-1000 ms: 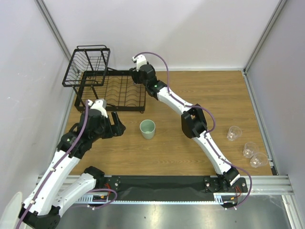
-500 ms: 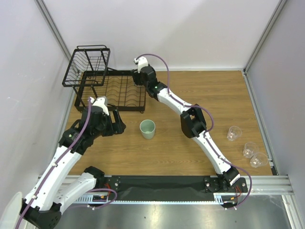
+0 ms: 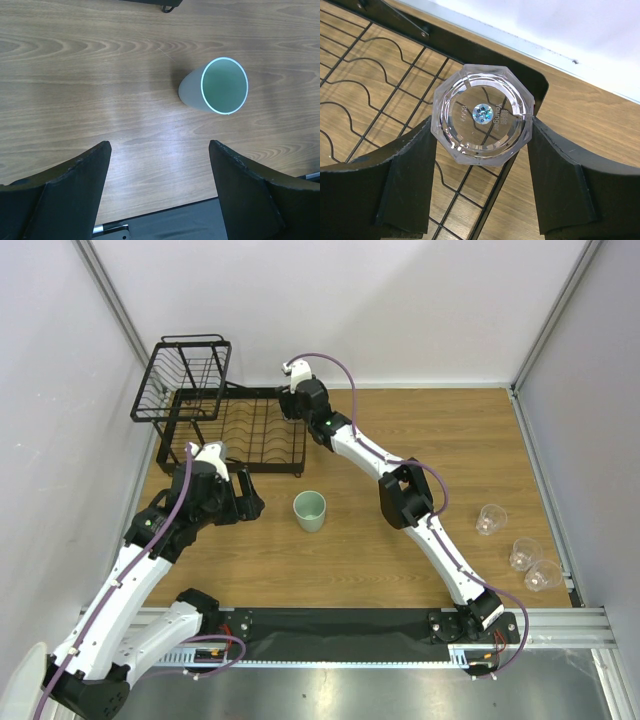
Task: Load the cups into the dish rack
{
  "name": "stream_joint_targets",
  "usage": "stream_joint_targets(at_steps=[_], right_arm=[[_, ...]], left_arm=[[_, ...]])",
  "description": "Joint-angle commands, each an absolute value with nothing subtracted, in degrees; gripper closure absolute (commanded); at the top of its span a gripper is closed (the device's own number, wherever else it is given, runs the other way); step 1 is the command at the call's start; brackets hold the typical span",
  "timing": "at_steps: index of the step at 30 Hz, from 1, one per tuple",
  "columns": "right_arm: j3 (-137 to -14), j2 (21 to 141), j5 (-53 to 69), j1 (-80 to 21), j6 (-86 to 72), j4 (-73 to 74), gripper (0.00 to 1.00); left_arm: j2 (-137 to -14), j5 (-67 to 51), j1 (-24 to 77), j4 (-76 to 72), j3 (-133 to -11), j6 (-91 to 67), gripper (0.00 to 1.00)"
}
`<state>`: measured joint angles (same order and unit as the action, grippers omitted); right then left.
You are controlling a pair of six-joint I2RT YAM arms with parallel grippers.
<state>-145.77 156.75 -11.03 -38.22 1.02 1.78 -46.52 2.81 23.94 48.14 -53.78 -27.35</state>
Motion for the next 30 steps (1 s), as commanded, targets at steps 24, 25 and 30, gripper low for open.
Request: stream_joint_targets(at_steps=[24,25,30], right_arm=[[-149.0,155.0,-11.5,-39.0,2.2,-1.4,0.0],[-149.0,154.2,-11.9,-39.2,2.3,-1.1,0.0],[-146.4,145.4,-11.3,-39.0,-2.8,3.7,0.0]], left_arm=[[-45.5,0.5,22.7,47.8,-56.7,-23.6,0.14],[-45.8,0.4,22.5,47.7,-56.9,-23.3,0.14],[-48.5,-2.5,22.0,46.1,-59.3,-21.5,0.14]])
